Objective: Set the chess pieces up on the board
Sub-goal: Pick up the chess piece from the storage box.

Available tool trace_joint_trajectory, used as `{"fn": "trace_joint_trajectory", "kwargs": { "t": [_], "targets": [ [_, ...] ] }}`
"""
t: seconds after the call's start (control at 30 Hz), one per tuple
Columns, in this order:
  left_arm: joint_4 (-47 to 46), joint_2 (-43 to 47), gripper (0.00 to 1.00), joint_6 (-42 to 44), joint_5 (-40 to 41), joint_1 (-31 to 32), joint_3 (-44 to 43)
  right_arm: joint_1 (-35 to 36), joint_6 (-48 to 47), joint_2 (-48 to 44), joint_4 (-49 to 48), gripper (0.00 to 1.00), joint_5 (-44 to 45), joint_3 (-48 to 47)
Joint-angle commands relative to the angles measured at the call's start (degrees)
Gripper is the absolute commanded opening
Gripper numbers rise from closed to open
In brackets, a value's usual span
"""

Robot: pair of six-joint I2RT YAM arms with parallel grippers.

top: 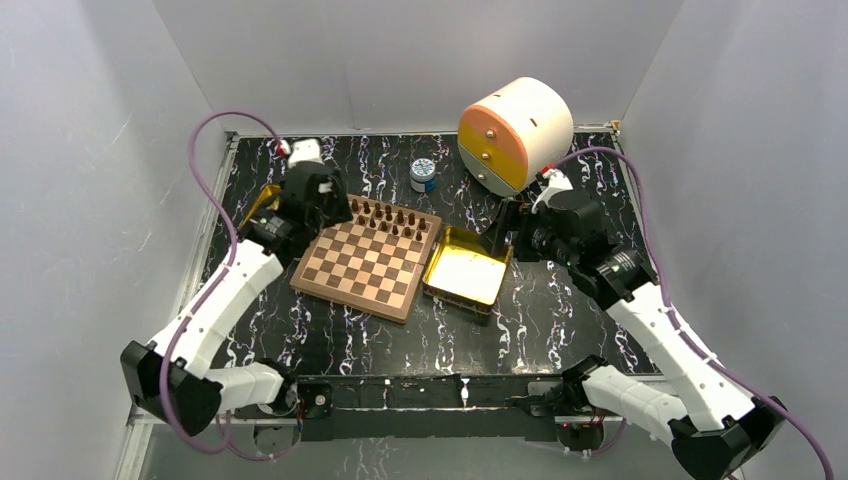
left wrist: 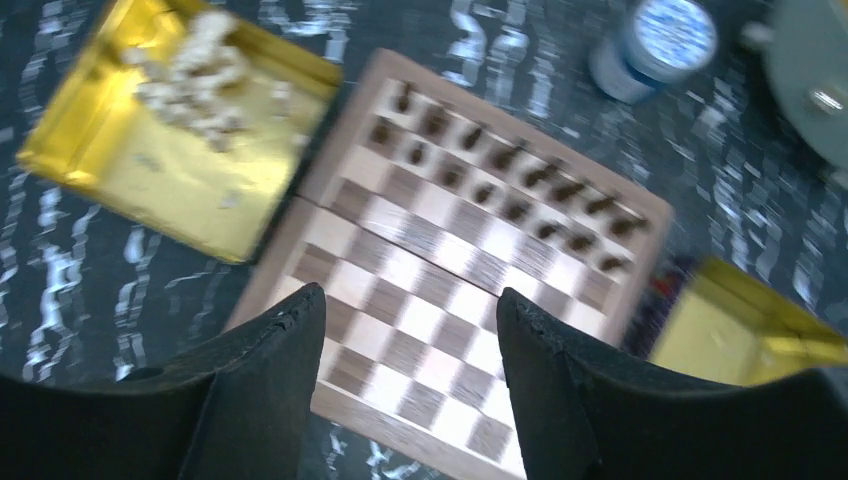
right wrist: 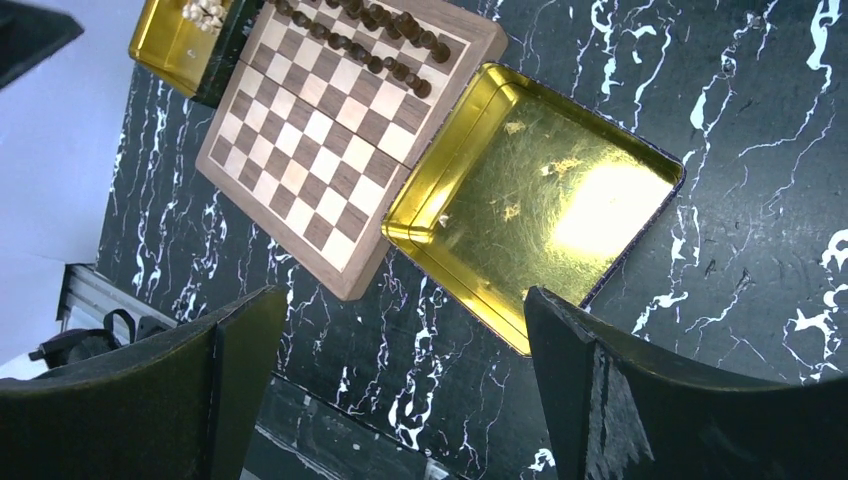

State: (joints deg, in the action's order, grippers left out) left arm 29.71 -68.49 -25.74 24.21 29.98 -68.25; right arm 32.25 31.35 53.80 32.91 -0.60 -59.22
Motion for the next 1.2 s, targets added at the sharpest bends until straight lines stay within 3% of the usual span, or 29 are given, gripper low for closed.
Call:
{"fn": "trace_joint_trajectory", "kwargs": {
  "t": [0.0, 0.1, 0.23, 0.37, 0.63, 1.17],
  "targets": [
    [0.4, -2.6, 0.6, 0.6, 0.9, -10.4, -1.8, -0.2, -2.7, -2.6, -2.5, 0.99, -1.7, 0.4],
    [-1.9, -6.2, 0.57, 1.0, 1.5, -14.4, -2.0, -0.2, -2.7, -3.4, -2.8, 0.99, -3.5, 0.7],
    [-6.9, -11.9, 0.43, 0.3, -2.8, -20.0, -2.2, -0.2, -2.0, -4.0, -3.3, 0.99, -6.5, 1.0],
    [-11.8, -17.0, 0.42, 0.1, -6.1, -23.5, -2.8, -0.2, -1.1, -4.7, -3.2, 0.99, -7.4, 1.6],
    [-14.3, -28.3, 0.36, 3.3, -8.5, -26.3, -7.7, -0.2, 0.0, -5.4, -3.5, 0.99, -7.3, 2.1],
    [-15.0, -39.1, 0.31, 9.8, -11.3, -27.6, -12.8, -0.2, 0.5, -3.6, -3.3, 0.99, -7.5, 1.3]
  ]
}}
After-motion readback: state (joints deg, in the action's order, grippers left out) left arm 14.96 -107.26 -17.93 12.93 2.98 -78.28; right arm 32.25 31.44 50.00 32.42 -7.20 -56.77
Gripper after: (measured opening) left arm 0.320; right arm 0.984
